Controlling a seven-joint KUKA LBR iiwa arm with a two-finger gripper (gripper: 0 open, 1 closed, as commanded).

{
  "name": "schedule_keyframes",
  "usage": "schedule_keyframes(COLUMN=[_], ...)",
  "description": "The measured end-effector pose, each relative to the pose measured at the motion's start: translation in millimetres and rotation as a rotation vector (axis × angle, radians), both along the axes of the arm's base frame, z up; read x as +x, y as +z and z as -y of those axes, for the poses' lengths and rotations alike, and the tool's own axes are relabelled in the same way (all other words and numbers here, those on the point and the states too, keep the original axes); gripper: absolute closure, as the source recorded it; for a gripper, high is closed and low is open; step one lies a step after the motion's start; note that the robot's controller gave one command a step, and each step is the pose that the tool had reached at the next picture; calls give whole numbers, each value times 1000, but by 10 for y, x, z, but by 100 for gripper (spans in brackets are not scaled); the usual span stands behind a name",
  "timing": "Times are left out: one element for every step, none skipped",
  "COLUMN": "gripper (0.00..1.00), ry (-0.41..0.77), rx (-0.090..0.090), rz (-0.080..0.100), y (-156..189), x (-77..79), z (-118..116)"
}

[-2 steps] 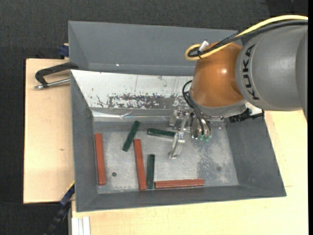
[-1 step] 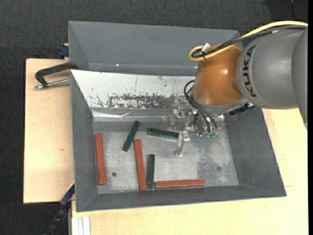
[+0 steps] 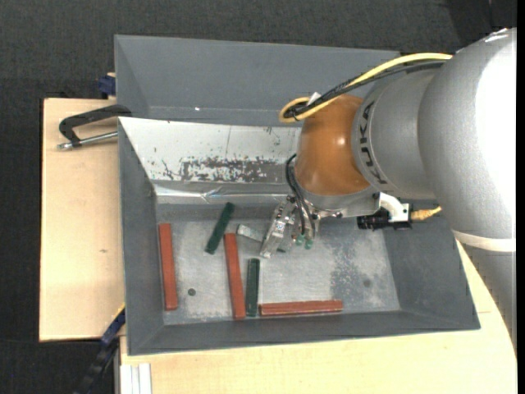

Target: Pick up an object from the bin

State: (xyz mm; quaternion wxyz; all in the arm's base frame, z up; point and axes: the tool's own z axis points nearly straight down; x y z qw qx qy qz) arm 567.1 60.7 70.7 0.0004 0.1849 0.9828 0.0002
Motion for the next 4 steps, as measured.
schedule_keyframes(gripper=[100,100,100,100], ry=[0,2,3,3], rx=[0,0,0,0], rz=[0,3,3,3], y=[0,1111,1110,1110], x=[0,85,84,84], z=[-2,168,169,169])
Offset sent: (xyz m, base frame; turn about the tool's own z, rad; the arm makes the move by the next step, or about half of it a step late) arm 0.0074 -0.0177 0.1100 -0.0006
